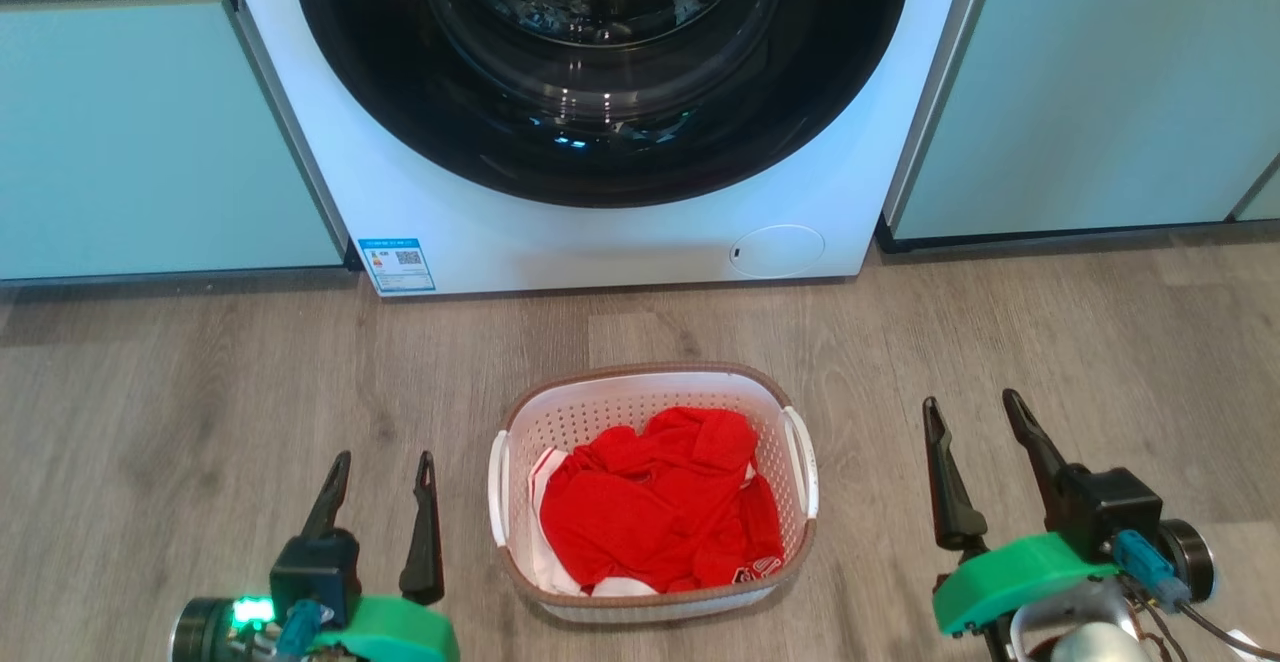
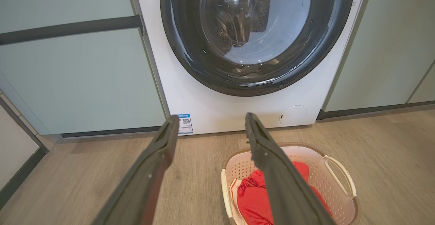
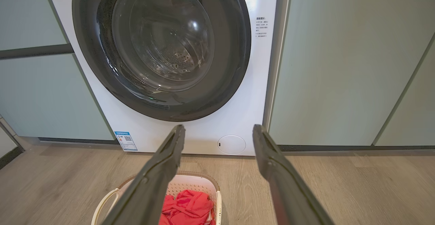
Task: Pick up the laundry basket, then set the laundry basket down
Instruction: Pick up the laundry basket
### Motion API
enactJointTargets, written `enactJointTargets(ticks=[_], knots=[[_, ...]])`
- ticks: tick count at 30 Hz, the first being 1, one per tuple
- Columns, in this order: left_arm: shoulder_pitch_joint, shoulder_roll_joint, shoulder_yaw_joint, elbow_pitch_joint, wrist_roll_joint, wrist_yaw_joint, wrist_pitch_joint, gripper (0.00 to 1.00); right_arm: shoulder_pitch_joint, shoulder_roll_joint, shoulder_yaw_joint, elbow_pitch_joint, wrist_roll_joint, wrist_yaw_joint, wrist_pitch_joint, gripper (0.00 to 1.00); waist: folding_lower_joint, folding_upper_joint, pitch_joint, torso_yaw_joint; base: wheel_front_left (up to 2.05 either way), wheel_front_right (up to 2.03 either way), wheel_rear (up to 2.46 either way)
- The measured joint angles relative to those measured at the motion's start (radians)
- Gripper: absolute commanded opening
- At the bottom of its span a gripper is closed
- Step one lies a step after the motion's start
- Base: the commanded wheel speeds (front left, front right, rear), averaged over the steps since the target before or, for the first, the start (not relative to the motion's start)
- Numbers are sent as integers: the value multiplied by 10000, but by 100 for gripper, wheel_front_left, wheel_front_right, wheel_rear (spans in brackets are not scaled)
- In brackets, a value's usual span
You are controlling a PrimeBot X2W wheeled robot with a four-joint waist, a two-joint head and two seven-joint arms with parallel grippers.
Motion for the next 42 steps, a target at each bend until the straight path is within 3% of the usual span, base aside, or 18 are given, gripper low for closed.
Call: enactJointTargets(ticks=[13, 23, 42], knots=[[-207, -27, -21, 134, 56, -88, 0, 100, -116, 0, -61, 201, 0, 0, 0, 100, 0, 0, 681, 67, 0, 0, 0], [-1717, -61, 4, 752, -230, -186, -27, 100, -1740, -13, -151, 784, -267, 0, 0, 100, 1, 0, 1930, 148, 0, 0, 0], [-5778, -245, -353, 3256, -1473, -182, -44, 100, -5449, -77, -681, 3183, -819, 0, -2, 100, 3, 0, 5896, 385, 0, 0, 0]])
